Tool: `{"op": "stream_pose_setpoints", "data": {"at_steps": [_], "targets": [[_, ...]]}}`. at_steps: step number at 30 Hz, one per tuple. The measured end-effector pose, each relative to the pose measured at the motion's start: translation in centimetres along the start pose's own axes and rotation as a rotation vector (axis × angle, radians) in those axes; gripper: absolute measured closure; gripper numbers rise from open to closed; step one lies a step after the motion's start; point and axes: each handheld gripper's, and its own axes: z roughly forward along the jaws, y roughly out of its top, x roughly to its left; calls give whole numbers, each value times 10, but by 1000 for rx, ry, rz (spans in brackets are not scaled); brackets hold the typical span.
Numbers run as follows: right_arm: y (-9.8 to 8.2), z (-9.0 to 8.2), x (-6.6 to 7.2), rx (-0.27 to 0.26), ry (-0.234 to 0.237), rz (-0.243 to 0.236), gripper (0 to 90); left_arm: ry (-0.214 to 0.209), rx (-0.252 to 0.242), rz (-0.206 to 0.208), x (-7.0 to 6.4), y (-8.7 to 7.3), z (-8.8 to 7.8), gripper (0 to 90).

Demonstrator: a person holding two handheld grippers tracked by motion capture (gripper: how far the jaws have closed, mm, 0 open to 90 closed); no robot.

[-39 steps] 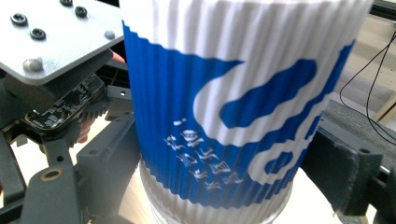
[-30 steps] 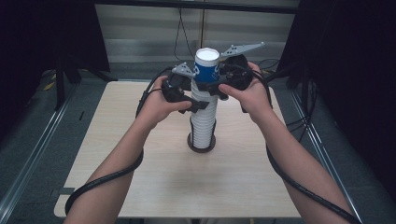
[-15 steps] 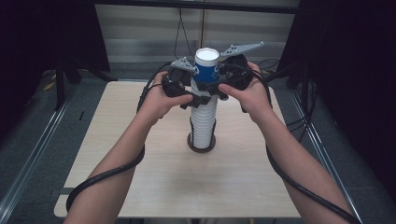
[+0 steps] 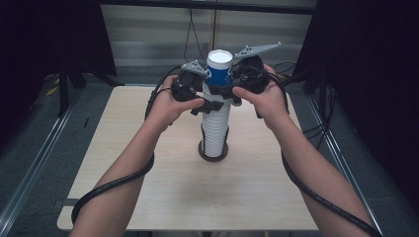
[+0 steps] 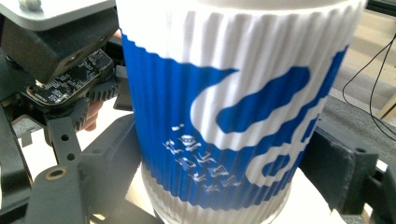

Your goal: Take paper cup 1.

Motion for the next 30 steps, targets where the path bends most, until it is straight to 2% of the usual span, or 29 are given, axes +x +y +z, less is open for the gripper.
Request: {"op": "stream_pose_setpoints", "data": {"at_steps": [10,12,17,30], "targets": [[6,-6,0,-28,4,12,200,1,-1,-4,-1,0,0,172],[8,-8,0,-34,7,10,204,1,7,12,0,0,-1,172],[14,-13,1,-39,5,5,207,3,-4,-2,-1,-1,-1,173],[15,-15,1,-59,3,8,206,5,-24,-19,-1,-3,-1,175]]}}
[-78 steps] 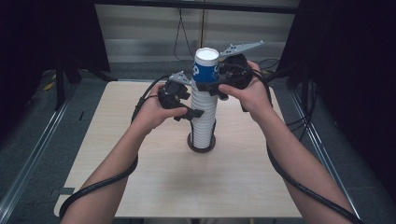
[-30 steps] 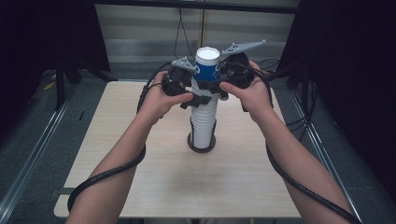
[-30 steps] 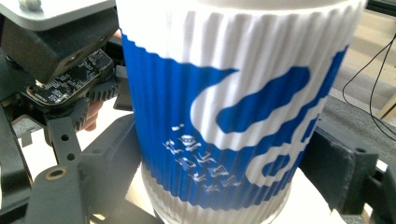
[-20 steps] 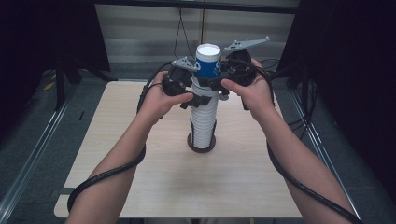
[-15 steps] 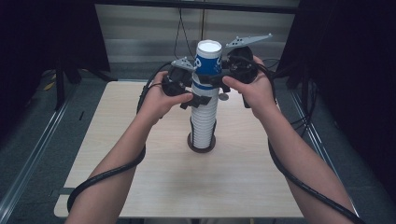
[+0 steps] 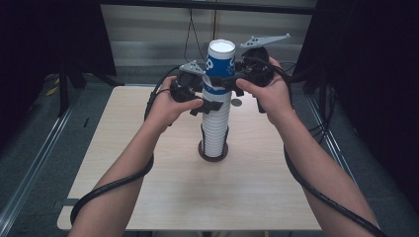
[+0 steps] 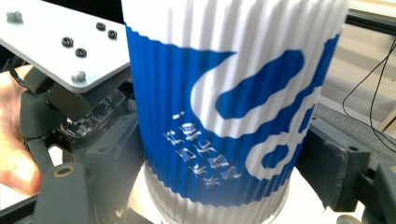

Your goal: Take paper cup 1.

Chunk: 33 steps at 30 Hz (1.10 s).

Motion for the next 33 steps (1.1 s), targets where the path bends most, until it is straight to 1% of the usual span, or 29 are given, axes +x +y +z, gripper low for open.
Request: {"op": "stream_pose_setpoints", "data": {"at_steps": [7,9,17,20,21,26,29,31,32,33], "targets": [[2,-2,0,-9,6,7,207,4,-7,-5,0,-1,0,177],[2,-3,0,-14,4,8,206,4,5,-2,0,-3,0,178],[4,-5,0,-31,3,17,208,8,13,-11,-2,-6,0,177],[4,-6,-1,-33,2,17,209,9,18,-1,-2,-6,0,176],[5,-7,-1,-34,0,18,209,9,15,-9,-2,-7,0,176],[7,-9,-2,-42,0,19,211,12,20,-17,-2,-9,0,165],[9,-10,-2,-55,2,21,211,12,25,-16,-1,-9,0,165],[10,-11,-1,-48,0,18,211,10,27,-23,-2,-10,1,165],[11,-11,-1,-47,-5,14,211,13,34,-18,-2,-11,1,164],[11,-12,-1,-51,-1,18,211,14,35,-18,-2,-11,1,164]]}}
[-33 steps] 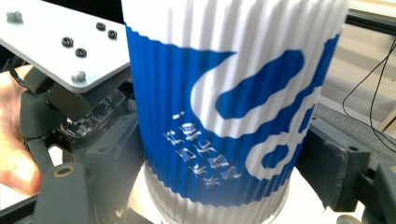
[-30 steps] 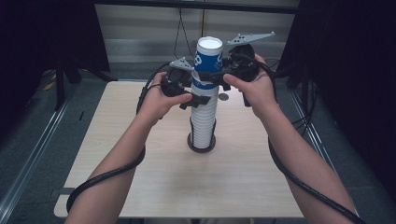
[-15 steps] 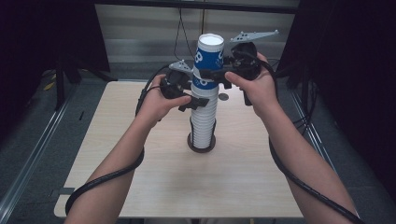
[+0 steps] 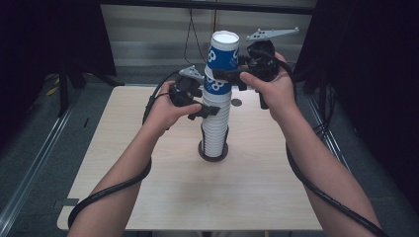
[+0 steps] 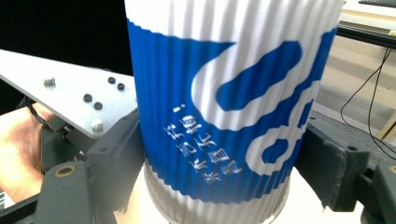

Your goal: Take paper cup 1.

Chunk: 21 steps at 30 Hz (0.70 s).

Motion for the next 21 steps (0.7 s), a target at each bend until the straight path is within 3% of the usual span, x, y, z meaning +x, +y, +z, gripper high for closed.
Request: {"op": "stream_pose_setpoints", "data": {"at_steps": [5,10,21], "targets": [[3,-3,0,2,-8,-9,211,6,27,16,2,-4,1,168],[7,-6,0,-5,-10,-6,211,1,23,-1,1,-7,2,167],[15,-12,1,-13,-17,-18,211,-7,35,13,0,-8,-1,168]]}}
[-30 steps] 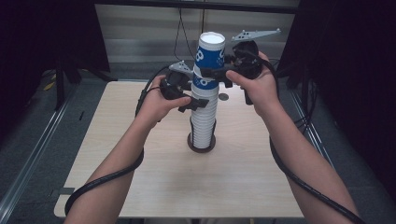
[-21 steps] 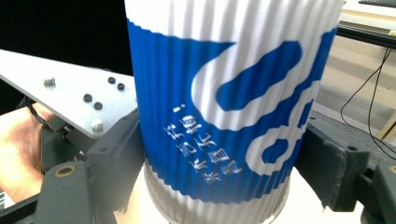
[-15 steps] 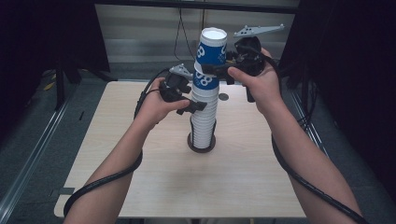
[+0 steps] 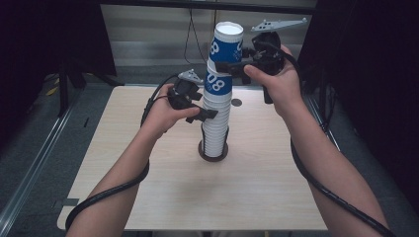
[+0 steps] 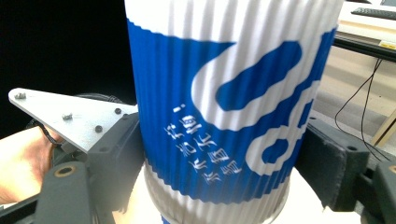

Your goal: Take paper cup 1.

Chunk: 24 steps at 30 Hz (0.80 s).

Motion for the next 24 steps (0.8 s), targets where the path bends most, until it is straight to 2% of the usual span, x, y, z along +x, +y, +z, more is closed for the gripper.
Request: {"op": "stream_pose_setpoints", "data": {"at_steps": [5,8,10,11,21,24], "targets": [[3,-3,1,-7,-3,-2,211,4,-4,-6,-1,-1,-1,167],[6,-5,2,-10,-12,-6,211,-1,14,11,-1,-2,-2,167],[8,-8,2,-10,-12,-9,211,0,2,-5,-2,-2,-2,167],[8,-9,1,-9,-4,-7,211,-1,9,9,-1,-2,-3,166],[4,-20,-4,-19,-12,-2,209,-5,16,19,-2,-7,-5,163],[2,-27,-7,-24,-17,-1,209,-9,31,23,-3,-9,-5,162]]}}
